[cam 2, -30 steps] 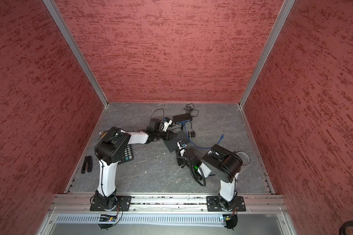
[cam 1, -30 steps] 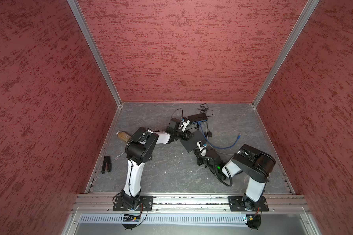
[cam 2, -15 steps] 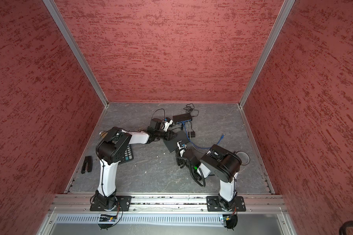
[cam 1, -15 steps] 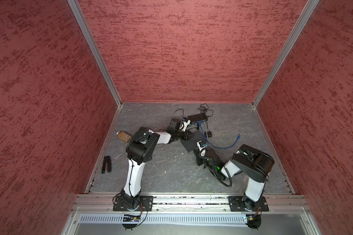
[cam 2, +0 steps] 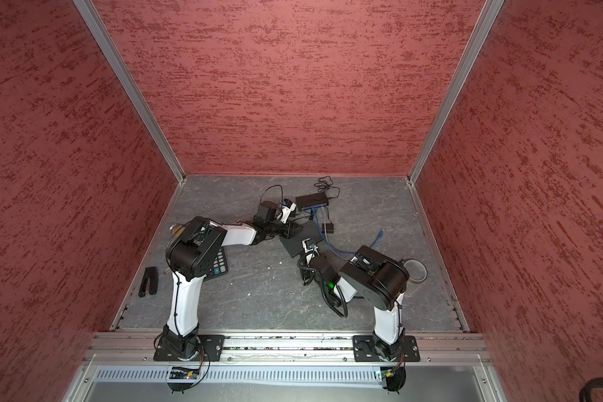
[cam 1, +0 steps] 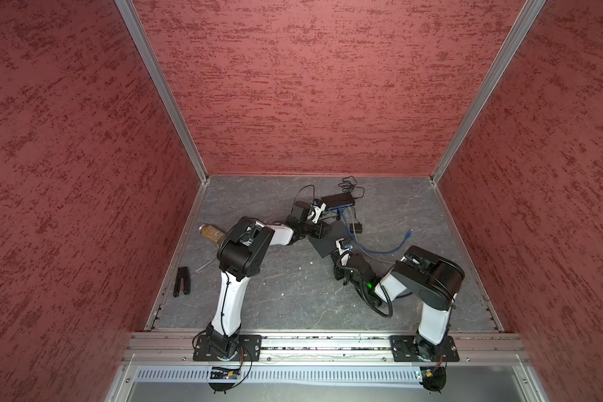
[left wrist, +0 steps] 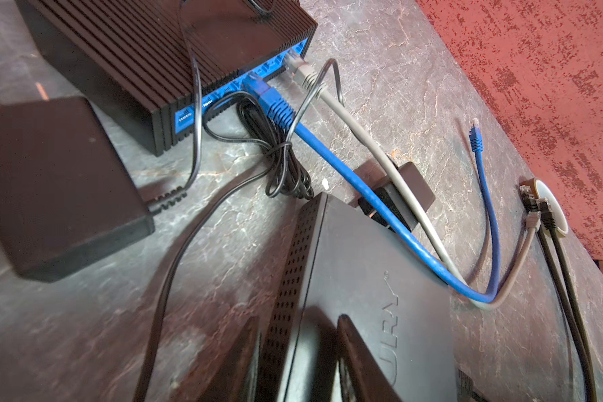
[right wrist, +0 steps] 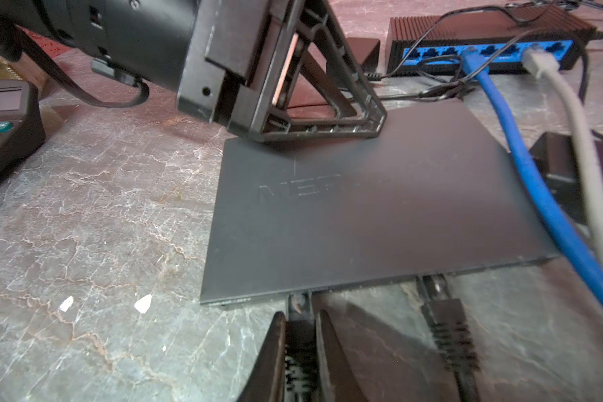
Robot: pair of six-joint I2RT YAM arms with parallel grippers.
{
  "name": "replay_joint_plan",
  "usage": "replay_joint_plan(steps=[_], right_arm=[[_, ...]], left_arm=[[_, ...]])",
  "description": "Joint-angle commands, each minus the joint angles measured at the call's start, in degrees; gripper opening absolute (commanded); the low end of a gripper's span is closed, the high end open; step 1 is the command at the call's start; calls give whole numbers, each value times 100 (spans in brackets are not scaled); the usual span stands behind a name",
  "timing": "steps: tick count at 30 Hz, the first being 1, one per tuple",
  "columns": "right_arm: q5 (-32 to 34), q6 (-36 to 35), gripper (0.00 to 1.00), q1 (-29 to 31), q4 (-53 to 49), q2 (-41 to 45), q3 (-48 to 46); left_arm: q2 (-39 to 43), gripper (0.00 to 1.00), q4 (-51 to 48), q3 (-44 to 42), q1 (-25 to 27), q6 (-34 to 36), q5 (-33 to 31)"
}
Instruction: Insert the plug into the switch port
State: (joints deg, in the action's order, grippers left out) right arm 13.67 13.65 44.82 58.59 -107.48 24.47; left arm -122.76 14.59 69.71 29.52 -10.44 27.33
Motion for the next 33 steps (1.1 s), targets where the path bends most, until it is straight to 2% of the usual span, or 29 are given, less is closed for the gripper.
replay_joint_plan(steps=[1, 7, 9, 10, 11, 12, 18, 25, 26, 27, 28, 33], right_arm=[[532, 49, 22, -108, 436, 153, 303], [338, -47, 39, -108, 69, 477, 86], [227, -120, 49, -114, -99, 650, 22], [172, -133, 56, -115, -180, 756, -9], [110, -175, 71, -114, -317, 864, -37], [80, -191, 98, -116, -498, 996, -65], [-93, -323, 99, -115, -1229, 1780, -271], [-80, -261, 99, -115, -1708, 2229, -343], [-20, -229, 99, -122, -1833, 2285, -299], [77, -208, 99, -125, -1971, 2340, -247], [197, -162, 99, -131, -2123, 2390, -191], [439, -109, 99, -338, -3056, 2816, 239]], left_arm=[[-440, 37, -1168, -377, 499, -313, 987], [-304, 38, -1046, -493, 331, -388, 975], [-253, 39, -1091, -461, 305, -364, 950], [-236, 39, -1119, -441, 305, -352, 946], [-199, 39, -1139, -433, 300, -345, 920], [-163, 40, -1162, -414, 291, -329, 898], [70, 46, -1294, -412, 229, -231, 742], [249, 49, -1377, -465, 137, -157, 621], [289, 52, -1380, -476, 128, -137, 608], [325, 89, -1375, -489, 133, -119, 560], [364, 100, -1371, -494, 123, -99, 516], [646, 99, -1445, -449, 43, 14, 343]])
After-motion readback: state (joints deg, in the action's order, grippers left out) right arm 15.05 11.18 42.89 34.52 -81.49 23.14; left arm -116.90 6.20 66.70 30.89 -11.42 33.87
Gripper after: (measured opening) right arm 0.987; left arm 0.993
